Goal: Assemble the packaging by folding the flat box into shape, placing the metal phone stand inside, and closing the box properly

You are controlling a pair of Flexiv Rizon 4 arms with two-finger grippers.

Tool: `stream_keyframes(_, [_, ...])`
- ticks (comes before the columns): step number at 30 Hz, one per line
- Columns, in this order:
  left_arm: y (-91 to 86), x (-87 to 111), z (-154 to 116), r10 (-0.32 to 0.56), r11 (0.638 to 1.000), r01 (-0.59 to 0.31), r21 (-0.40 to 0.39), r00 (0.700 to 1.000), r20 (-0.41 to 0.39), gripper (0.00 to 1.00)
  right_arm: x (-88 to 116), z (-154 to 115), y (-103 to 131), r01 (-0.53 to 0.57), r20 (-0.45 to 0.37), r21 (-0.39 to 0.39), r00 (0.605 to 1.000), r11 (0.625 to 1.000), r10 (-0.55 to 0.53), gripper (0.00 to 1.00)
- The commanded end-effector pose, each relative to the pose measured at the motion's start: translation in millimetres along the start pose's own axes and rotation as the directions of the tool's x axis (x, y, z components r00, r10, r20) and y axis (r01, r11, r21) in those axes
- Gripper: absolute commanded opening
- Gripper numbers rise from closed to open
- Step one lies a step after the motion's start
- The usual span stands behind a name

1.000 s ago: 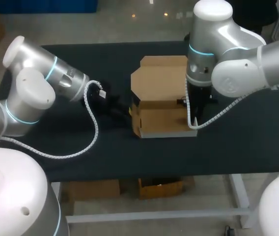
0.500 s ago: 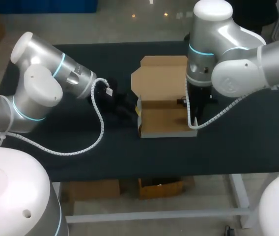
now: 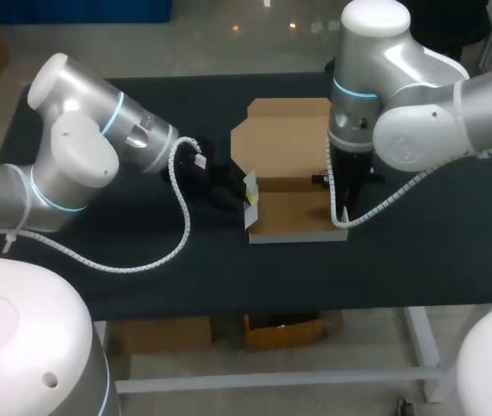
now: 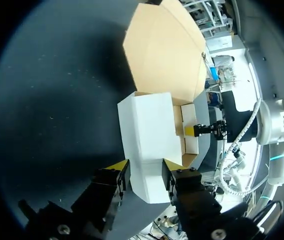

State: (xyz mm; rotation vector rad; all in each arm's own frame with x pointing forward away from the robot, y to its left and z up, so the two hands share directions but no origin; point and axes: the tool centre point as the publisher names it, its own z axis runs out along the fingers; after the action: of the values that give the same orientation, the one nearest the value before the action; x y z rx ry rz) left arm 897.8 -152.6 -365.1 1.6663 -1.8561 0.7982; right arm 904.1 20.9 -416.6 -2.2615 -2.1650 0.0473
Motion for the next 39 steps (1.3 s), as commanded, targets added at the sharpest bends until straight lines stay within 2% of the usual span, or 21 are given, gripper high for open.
stream_keyframes(1, [-1.4,1.5,3.6,-0.006,1.000,0.006,0.002,1.000,-0.003,0.43,0.9,-0.9,1.1,0.000,0.003,0.005,1.000,1.000,0.000,0.00])
stream_keyframes(14, [-1.1,4.6,10.0,-0.007,1.000,0.007,0.010,1.000,0.030,0.42,0.9,-0.9,1.1,0.000,0.003,0.005,1.000,1.000,0.000,0.00])
stream_keyframes(25, [-2.4,6.1,18.5,-0.022,0.999,0.015,0.049,0.990,0.141,0.41,0.9,-0.9,1.1,0.000,0.003,0.005,1.000,1.000,0.000,0.00])
stream_keyframes(39, [-8.1,0.3,27.4,-0.065,0.994,0.036,0.102,0.955,0.290,0.34,0.9,-0.9,1.1,0.000,0.003,0.005,1.000,1.000,0.000,0.00])
